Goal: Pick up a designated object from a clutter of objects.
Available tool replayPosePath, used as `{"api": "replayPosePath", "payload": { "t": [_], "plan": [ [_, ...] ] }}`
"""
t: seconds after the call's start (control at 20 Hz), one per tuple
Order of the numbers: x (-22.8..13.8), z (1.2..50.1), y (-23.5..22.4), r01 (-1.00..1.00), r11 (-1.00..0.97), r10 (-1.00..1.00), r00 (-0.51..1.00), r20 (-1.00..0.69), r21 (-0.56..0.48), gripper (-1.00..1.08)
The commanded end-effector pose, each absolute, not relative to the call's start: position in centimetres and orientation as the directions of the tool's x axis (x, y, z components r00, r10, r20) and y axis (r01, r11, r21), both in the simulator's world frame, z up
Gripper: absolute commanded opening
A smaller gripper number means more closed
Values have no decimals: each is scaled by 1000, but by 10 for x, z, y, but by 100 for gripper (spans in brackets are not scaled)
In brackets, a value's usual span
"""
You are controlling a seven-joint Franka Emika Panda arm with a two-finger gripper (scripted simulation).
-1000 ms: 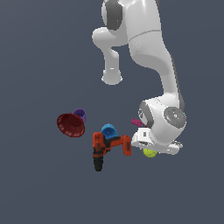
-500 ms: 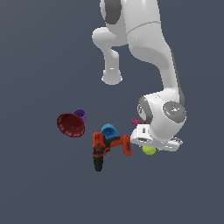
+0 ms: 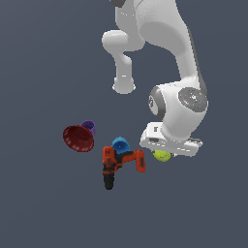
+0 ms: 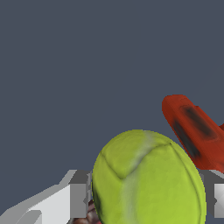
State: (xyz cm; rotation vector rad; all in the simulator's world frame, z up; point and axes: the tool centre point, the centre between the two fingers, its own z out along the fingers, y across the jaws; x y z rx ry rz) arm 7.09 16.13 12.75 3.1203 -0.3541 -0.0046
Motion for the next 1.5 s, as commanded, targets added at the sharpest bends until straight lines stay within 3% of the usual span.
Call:
{"api": "replayPosePath", "payload": {
  "t": [0.0,0.9,1.45],
  "plan": [
    [65,152,153,-224,-975,-224,975,0,0,-100],
    [14,344,88,-224,-975,-224,975,-1,-2,-100],
    [-1,417,63,-225,-974,-225,974,0,-1,-100]
  ]
}}
